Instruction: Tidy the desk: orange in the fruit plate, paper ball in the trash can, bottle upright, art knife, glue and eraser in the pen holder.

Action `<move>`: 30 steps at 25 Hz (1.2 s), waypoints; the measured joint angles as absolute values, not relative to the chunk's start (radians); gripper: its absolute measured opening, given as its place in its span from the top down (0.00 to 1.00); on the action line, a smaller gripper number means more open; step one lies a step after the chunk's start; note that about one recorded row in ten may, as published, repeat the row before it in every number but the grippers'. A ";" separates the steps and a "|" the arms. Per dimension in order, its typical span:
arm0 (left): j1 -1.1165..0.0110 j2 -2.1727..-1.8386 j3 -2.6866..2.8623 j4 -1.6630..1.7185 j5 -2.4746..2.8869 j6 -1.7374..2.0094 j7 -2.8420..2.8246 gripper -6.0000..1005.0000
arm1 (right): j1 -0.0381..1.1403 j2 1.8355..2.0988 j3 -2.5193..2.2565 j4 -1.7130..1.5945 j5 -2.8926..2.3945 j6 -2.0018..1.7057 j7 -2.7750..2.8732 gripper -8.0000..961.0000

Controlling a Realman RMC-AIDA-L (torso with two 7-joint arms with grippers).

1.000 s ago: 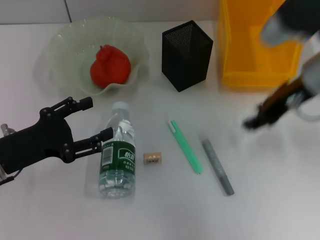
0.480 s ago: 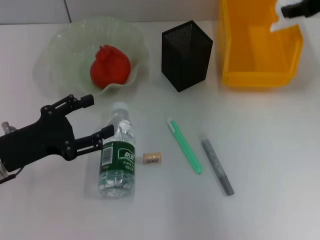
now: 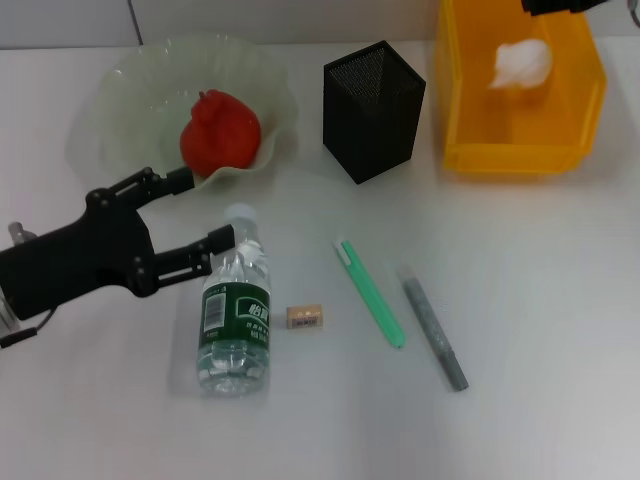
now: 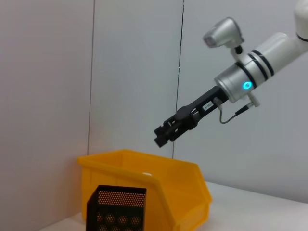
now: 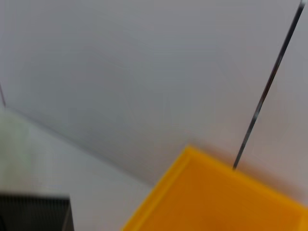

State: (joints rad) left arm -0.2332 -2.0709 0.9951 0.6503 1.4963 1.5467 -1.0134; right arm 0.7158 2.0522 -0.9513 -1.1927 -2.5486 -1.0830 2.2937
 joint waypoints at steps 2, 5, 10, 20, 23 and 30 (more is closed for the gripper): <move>-0.230 -2.073 0.998 0.713 1.496 1.537 -1.100 0.14 | 0.666 2.063 -0.954 -1.263 -2.486 -1.094 2.286 0.25; -0.176 -2.074 1.070 0.902 1.505 1.482 -1.325 0.14 | 0.561 2.078 -0.965 -1.379 -2.352 -1.159 2.238 0.20; 0.023 -2.073 1.341 1.395 1.575 1.225 -1.661 0.14 | 0.289 2.092 -1.036 -1.475 -1.990 -1.260 1.977 0.14; -0.033 -2.069 1.579 1.742 2.136 1.103 -2.644 0.14 | 0.071 2.089 -1.040 -1.134 -1.637 -1.485 1.366 0.12; -0.113 -2.072 1.634 1.685 2.279 1.112 -2.788 0.14 | 0.069 2.088 -1.041 -1.027 -1.636 -1.561 1.246 0.12; -0.195 -2.074 1.644 1.596 2.358 1.111 -2.871 0.15 | 0.080 2.082 -1.040 -0.901 -1.643 -1.627 1.143 0.12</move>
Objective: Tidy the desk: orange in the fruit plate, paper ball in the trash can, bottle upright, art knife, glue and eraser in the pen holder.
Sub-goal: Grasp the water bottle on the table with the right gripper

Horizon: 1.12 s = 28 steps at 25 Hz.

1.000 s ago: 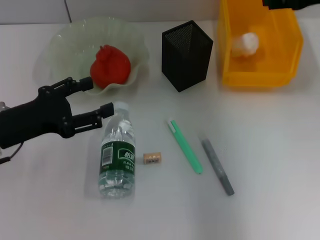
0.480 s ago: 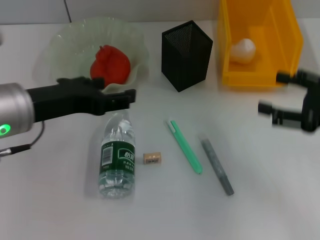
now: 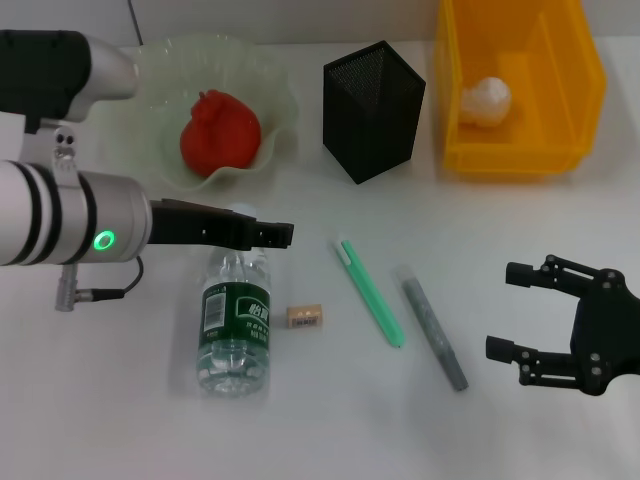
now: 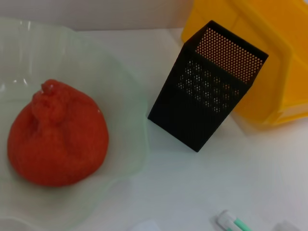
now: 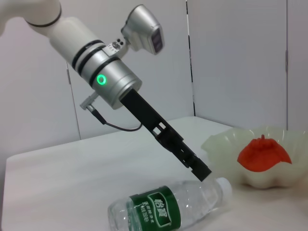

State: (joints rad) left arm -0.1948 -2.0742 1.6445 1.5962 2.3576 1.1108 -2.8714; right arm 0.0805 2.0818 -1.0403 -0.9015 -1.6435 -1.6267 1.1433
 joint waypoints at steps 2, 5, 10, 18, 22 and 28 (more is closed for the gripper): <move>-0.246 -2.077 1.642 1.523 2.363 1.101 -2.878 0.16 | 0.080 2.082 -1.040 -0.896 -1.644 -1.627 1.143 0.12; -0.268 -2.078 1.636 1.477 2.364 1.083 -2.878 0.17 | 0.080 2.082 -1.040 -0.895 -1.644 -1.627 1.145 0.12; -0.292 -2.078 1.618 1.420 2.369 1.042 -2.878 0.18 | 0.082 2.082 -1.040 -0.887 -1.644 -1.624 1.147 0.12; -0.362 -2.077 1.600 1.301 2.375 1.001 -2.879 0.21 | 0.100 2.082 -1.040 -0.857 -1.644 -1.623 1.150 0.12; -0.386 -2.076 1.599 1.258 2.377 0.982 -2.878 0.23 | 0.101 2.082 -1.040 -0.856 -1.644 -1.622 1.151 0.12; -0.420 -2.076 1.607 1.198 2.394 0.974 -2.878 0.25 | 0.101 2.082 -1.040 -0.856 -1.644 -1.622 1.165 0.12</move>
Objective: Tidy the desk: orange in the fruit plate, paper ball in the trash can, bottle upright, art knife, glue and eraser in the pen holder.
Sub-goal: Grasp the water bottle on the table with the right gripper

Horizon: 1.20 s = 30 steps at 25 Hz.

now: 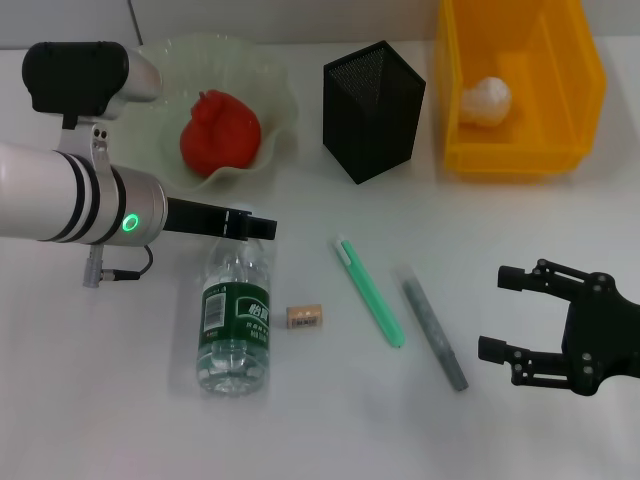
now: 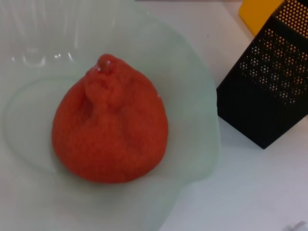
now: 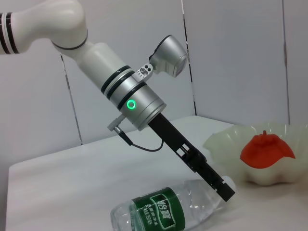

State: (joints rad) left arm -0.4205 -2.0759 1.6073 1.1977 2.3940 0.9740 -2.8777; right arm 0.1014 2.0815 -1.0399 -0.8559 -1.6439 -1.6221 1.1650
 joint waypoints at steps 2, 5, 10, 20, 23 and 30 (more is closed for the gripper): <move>-0.424 -2.076 1.608 1.198 2.399 0.979 -2.877 0.27 | 0.101 2.082 -1.040 -0.856 -1.644 -1.622 1.168 0.12; -0.434 -2.074 1.611 1.194 2.403 0.997 -2.867 0.33 | 0.101 2.082 -1.040 -0.856 -1.644 -1.622 1.174 0.12; -0.429 -2.075 1.613 1.209 2.404 0.999 -2.855 0.41 | 0.102 2.082 -1.040 -0.856 -1.644 -1.622 1.175 0.12; -0.295 -2.071 1.612 1.479 2.382 1.079 -2.675 0.54 | 0.102 2.081 -1.040 -0.856 -1.645 -1.623 1.190 0.12; -0.202 -2.068 1.578 1.594 2.285 1.113 -2.477 0.54 | 0.101 2.080 -1.040 -0.856 -1.645 -1.623 1.191 0.12; -0.071 -2.068 1.341 1.589 1.881 1.228 -1.973 0.54 | 0.108 2.080 -1.040 -0.856 -1.648 -1.623 1.204 0.12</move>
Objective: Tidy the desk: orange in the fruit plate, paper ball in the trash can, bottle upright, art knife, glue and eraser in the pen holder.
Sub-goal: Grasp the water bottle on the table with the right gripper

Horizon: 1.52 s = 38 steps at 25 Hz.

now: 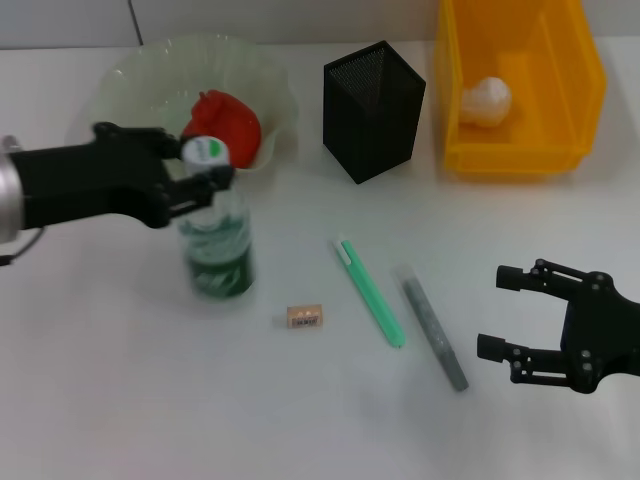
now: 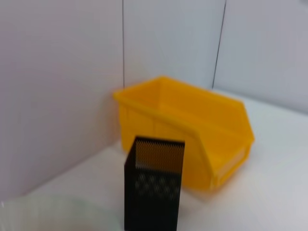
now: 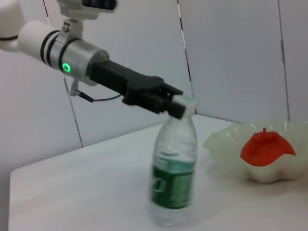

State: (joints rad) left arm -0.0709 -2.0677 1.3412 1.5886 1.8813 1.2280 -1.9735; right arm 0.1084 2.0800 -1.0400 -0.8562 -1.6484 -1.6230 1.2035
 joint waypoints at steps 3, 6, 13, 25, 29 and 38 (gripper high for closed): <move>-0.069 -2.068 1.236 1.522 1.796 1.287 -1.869 0.56 | 0.116 2.080 -1.040 -0.858 -1.655 -1.623 1.213 0.12; -0.082 -2.068 1.143 1.455 1.750 1.339 -1.811 0.59 | 0.123 2.080 -1.040 -0.861 -1.662 -1.625 1.225 0.12; -0.085 -2.068 1.077 1.414 1.689 1.401 -1.729 0.70 | 0.134 2.080 -1.040 -0.869 -1.668 -1.632 1.252 0.12; -0.011 -2.069 1.070 1.180 1.402 1.542 -1.271 1.00 | 0.134 2.080 -1.036 -0.870 -1.669 -1.633 1.253 0.12; -0.025 -2.070 1.074 1.047 1.399 1.583 -1.161 1.00 | 0.138 2.080 -1.033 -0.868 -1.670 -1.634 1.253 0.12; -0.066 -2.067 1.069 0.851 1.402 1.591 -1.030 0.97 | 0.155 2.081 -0.995 -0.895 -1.668 -1.626 1.379 0.12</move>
State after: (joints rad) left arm -0.0656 -2.0669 1.0693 0.8509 1.4020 1.5913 -1.0303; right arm 0.1550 2.0809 -0.9954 -0.8947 -1.6682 -1.6257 1.3793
